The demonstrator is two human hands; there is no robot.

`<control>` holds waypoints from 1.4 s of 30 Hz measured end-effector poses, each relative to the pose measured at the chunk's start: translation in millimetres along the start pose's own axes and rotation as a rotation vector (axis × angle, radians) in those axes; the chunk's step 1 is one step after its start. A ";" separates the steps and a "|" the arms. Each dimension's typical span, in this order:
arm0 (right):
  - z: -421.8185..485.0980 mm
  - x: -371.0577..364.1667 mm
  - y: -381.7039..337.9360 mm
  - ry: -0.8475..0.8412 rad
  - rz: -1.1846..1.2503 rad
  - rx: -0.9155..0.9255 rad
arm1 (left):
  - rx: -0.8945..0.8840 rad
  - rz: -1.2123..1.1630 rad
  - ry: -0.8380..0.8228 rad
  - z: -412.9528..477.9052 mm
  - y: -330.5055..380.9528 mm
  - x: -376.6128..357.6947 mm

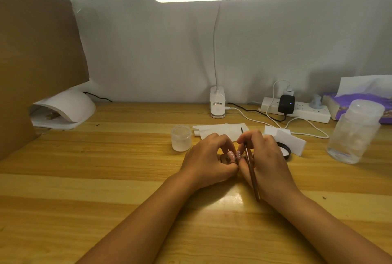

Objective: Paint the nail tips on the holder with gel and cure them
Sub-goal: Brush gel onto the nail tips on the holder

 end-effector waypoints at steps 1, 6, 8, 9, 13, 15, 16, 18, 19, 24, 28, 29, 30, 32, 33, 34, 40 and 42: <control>0.0 -0.1 0.0 -0.002 0.000 -0.001 | 0.002 0.002 0.001 0.2 -0.6 -0.1; -0.5 -0.2 -0.7 0.002 -0.015 0.000 | 0.022 -0.008 0.021 1.7 -5.3 0.6; -0.6 1.8 0.2 0.024 -0.026 -0.009 | 0.038 -0.011 0.051 2.1 -8.3 3.1; -0.6 3.2 0.9 0.040 -0.031 -0.016 | 0.046 -0.009 0.064 2.2 -9.7 4.2; -0.5 8.2 6.1 0.093 -0.041 -0.053 | 0.061 0.034 0.081 1.9 -11.2 4.3; -0.5 8.7 8.0 0.102 -0.053 -0.064 | 0.055 0.032 0.083 2.5 -11.3 3.9; -0.5 8.4 8.6 0.101 -0.057 -0.067 | 0.050 0.012 0.080 3.0 -11.7 3.5; -0.6 8.6 9.0 0.103 -0.060 -0.074 | 0.049 -0.019 0.075 3.7 -13.3 3.4; -0.8 9.3 8.7 0.108 -0.064 -0.073 | 0.051 -0.021 0.076 3.8 -14.0 3.6; -1.1 10.6 6.8 0.117 -0.088 -0.071 | 0.063 -0.004 0.077 4.2 -15.7 2.8; -1.2 11.3 6.3 0.123 -0.108 -0.069 | 0.077 0.017 0.082 4.4 -16.4 3.6; -1.1 11.5 5.8 0.122 -0.100 -0.068 | 0.080 0.020 0.085 4.2 -16.2 3.8; -1.1 11.8 5.5 0.123 -0.093 -0.067 | 0.082 0.023 0.089 4.2 -16.0 4.1; -0.9 12.1 5.1 0.124 -0.088 -0.066 | 0.091 0.029 0.100 3.8 -16.5 5.0; -0.8 11.8 5.0 0.121 -0.088 -0.065 | 0.096 0.030 0.107 3.6 -16.9 5.7; -0.6 11.2 5.0 0.117 -0.088 -0.064 | 0.101 0.033 0.113 3.5 -17.5 6.4; -0.9 12.9 0.0 0.113 -0.062 -0.041 | 0.135 0.061 0.145 3.4 -21.4 10.9; -0.8 11.4 -0.8 0.090 -0.024 -0.038 | 0.152 0.081 0.158 3.5 -23.2 11.7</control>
Point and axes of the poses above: each hand's wrist, its own z-axis towards the middle knuckle, its own x-axis out of the back of the hand, y = z × x, the point moved 10 cm from there along z, towards the middle knuckle, and after that the axes turned 2 degrees about z, right-handed, at the moved point
